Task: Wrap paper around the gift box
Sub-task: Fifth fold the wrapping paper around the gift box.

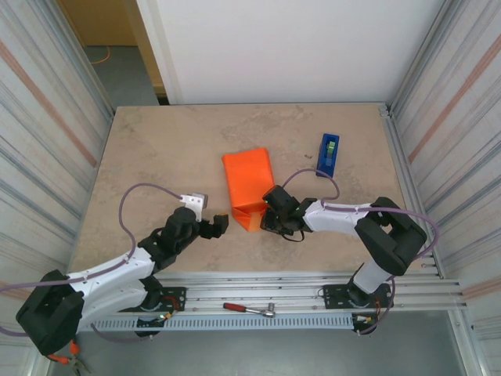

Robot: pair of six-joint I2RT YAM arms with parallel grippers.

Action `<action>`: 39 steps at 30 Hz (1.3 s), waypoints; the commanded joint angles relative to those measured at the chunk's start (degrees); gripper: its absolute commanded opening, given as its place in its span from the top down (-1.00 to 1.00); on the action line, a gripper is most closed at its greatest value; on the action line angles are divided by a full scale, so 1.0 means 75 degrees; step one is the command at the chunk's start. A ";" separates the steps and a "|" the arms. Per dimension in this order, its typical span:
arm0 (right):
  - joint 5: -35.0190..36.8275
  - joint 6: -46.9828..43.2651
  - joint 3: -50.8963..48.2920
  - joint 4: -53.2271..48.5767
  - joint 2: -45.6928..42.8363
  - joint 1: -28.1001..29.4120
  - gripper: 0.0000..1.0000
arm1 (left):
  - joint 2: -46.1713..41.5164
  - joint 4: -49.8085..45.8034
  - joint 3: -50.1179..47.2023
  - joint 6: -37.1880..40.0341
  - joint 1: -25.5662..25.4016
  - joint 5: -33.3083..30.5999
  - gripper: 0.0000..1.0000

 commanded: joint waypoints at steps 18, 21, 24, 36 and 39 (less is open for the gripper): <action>0.0325 0.0248 0.0193 -0.0283 0.0010 0.0141 1.00 | 0.0259 0.0234 -0.0042 -0.0132 -0.0049 0.0043 -0.98; 0.0359 0.0236 0.0194 -0.0319 -0.0138 0.0141 1.00 | 0.0268 0.0197 -0.0045 -0.0208 -0.0049 0.0049 -0.98; 0.0387 0.0225 0.0203 -0.0330 -0.0290 0.0147 1.00 | 0.0276 0.0199 -0.0071 -0.0328 -0.0051 0.0136 -0.98; 0.0377 0.0189 0.0264 -0.0410 -0.0676 0.0061 1.00 | 0.0381 -0.0289 0.0061 -0.0137 -0.0046 0.1488 -0.95; 0.0309 0.0183 0.0288 -0.0396 -0.0736 0.0023 1.00 | 0.0521 -0.0572 0.0179 0.0065 -0.0051 0.1823 -0.88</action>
